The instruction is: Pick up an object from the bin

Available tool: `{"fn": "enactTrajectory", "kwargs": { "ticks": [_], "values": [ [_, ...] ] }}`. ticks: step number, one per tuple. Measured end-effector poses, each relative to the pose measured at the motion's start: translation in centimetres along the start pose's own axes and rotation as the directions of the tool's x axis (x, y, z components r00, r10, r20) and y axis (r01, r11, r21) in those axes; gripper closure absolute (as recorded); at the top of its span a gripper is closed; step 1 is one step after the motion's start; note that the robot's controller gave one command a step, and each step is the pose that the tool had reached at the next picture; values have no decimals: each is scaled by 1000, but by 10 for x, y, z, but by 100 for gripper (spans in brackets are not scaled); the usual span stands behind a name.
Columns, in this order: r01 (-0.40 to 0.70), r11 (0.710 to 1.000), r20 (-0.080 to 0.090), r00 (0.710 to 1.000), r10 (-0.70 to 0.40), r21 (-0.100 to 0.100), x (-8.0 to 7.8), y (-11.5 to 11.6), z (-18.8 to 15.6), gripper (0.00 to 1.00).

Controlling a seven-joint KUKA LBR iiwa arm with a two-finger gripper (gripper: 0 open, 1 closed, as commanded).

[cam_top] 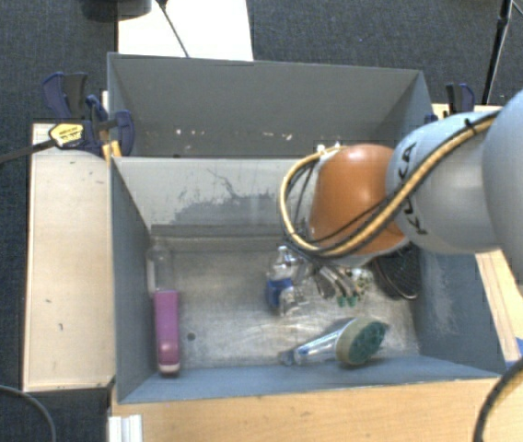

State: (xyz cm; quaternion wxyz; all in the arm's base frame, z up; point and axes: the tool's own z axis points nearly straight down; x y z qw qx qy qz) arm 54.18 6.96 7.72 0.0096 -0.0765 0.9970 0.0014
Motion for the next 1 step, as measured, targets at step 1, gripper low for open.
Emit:
{"fn": "enactTrajectory", "kwargs": {
  "ticks": [1],
  "values": [
    [-6,1000,-7,1000,6,2,-6,-5,-195,100]
  ]
}}
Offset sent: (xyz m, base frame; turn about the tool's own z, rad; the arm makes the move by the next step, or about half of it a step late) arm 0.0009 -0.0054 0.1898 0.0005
